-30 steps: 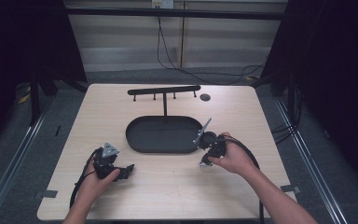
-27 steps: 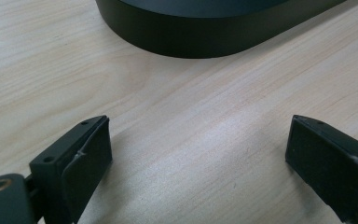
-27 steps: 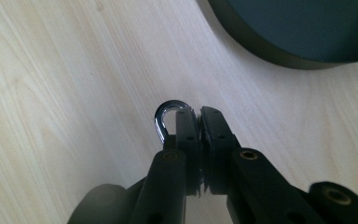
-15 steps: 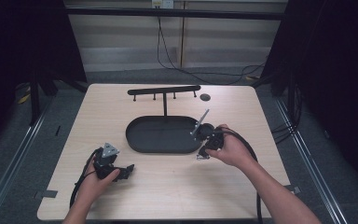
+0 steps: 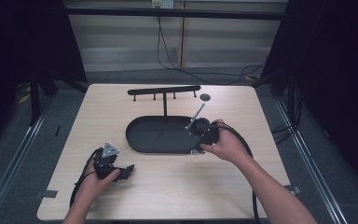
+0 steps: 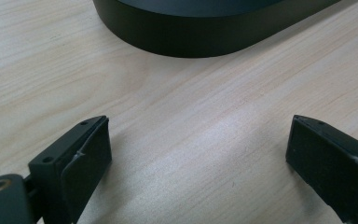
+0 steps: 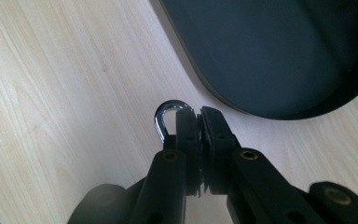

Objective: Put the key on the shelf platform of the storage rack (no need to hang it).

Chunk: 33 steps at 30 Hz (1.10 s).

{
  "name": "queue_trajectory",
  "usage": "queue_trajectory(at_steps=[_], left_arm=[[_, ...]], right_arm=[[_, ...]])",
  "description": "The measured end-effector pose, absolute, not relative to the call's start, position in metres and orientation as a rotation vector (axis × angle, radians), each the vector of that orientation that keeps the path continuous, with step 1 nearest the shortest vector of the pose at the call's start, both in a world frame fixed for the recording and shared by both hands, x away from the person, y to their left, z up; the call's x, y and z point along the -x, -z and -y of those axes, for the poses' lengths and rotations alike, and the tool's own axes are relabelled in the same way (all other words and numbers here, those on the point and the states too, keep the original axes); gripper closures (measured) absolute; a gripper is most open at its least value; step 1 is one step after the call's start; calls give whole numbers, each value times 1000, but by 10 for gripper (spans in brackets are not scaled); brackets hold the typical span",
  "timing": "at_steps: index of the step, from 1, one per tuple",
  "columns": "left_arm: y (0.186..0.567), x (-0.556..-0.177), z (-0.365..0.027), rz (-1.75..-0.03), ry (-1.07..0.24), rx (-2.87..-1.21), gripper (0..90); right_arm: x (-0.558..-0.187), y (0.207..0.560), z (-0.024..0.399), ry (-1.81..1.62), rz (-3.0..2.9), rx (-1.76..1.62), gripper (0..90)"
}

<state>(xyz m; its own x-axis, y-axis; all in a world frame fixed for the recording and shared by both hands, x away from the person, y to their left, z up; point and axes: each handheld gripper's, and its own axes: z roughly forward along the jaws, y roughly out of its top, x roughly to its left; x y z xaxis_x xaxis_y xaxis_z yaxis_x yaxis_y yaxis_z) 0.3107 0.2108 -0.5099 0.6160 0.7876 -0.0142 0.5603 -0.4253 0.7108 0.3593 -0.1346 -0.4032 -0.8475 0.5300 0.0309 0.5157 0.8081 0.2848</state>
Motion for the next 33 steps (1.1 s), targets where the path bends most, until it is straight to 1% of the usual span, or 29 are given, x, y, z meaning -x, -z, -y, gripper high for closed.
queue_trajectory(at_steps=[26,33], left_arm=[[510,-311,-211,-1051,-422,-2147,64],[510,-310,-211,-1048,-421,-2147,64]], right_arm=[[-378,386,121,-442,-2908,-855,870],[-386,390,119,-447,-2894,-873,870]])
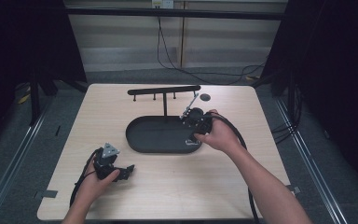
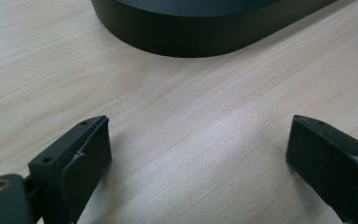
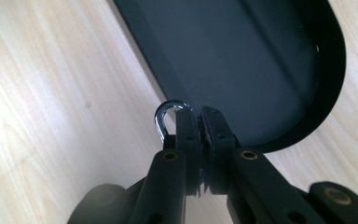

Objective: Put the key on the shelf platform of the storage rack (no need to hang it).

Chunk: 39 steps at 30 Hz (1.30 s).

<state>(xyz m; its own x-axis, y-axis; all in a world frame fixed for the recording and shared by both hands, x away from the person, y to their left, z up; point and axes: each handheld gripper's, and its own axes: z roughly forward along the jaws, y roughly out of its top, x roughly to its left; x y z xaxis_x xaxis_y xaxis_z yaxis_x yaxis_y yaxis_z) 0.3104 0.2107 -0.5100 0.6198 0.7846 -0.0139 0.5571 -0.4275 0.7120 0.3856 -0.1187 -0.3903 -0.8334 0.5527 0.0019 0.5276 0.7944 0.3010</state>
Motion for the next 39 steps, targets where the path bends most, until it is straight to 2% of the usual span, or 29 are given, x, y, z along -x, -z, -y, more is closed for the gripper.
queue_trajectory(at_steps=[39], left_arm=[[509,-310,-211,-1027,-413,-2169,61]], right_arm=[[-416,422,109,-469,-2791,-990,868]])
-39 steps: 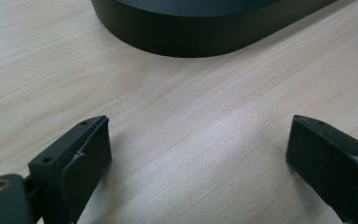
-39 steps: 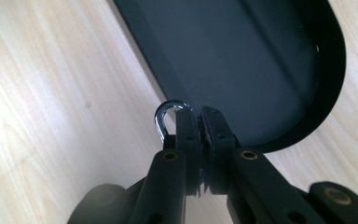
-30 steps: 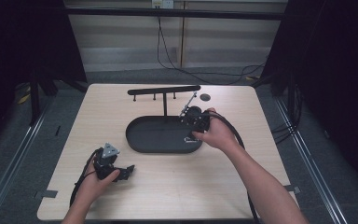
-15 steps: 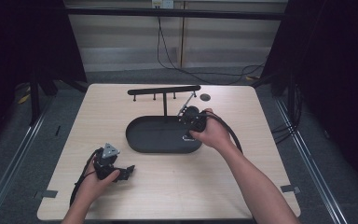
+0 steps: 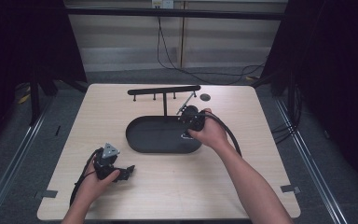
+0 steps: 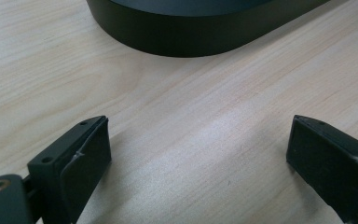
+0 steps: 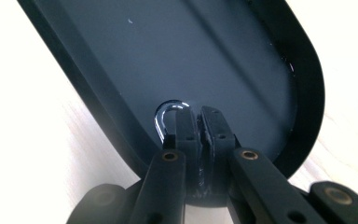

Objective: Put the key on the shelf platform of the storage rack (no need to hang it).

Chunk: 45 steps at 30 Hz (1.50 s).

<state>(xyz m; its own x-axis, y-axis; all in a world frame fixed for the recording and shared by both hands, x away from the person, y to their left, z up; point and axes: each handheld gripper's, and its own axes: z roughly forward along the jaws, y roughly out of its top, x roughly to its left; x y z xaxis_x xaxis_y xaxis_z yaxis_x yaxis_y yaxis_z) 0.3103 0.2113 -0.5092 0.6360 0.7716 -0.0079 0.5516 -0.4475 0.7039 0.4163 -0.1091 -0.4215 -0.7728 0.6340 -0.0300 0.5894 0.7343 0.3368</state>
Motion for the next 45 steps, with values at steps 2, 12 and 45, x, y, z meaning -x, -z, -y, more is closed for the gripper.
queue_trajectory(at_steps=[2,12,45], left_arm=[[509,-310,-211,-1027,-413,-2169,61],[509,-310,-211,-1027,-416,-2169,61],[510,-310,-211,-1022,-410,-2169,59]], right_arm=[[-417,424,108,-466,-2782,-988,868],[-422,433,105,-462,-2780,-987,867],[-429,456,98,-424,-2764,-979,887]])
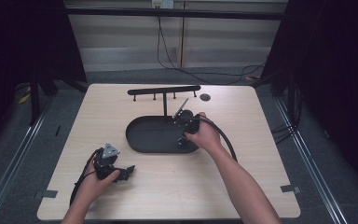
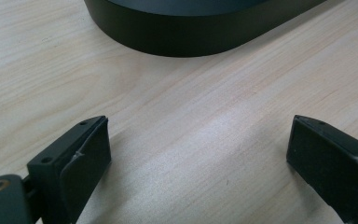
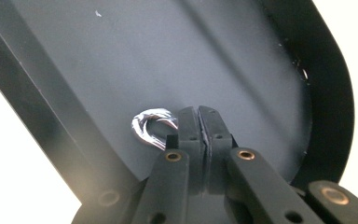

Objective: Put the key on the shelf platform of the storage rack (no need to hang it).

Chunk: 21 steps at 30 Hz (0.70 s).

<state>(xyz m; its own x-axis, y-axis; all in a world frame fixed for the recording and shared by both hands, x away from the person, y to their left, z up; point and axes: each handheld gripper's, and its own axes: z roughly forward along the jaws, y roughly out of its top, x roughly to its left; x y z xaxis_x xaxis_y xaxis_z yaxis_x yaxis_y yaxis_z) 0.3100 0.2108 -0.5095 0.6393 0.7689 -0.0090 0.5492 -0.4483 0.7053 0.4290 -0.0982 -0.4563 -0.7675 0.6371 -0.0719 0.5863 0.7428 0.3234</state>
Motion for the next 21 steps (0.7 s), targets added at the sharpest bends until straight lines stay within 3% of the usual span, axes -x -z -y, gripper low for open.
queue_trajectory(at_steps=[7,21], left_arm=[[510,-310,-211,-1022,-410,-2169,59],[510,-310,-211,-1022,-410,-2169,58]], right_arm=[[-428,456,98,-420,-2764,-975,861],[-424,452,105,-459,-2752,-1010,709]])
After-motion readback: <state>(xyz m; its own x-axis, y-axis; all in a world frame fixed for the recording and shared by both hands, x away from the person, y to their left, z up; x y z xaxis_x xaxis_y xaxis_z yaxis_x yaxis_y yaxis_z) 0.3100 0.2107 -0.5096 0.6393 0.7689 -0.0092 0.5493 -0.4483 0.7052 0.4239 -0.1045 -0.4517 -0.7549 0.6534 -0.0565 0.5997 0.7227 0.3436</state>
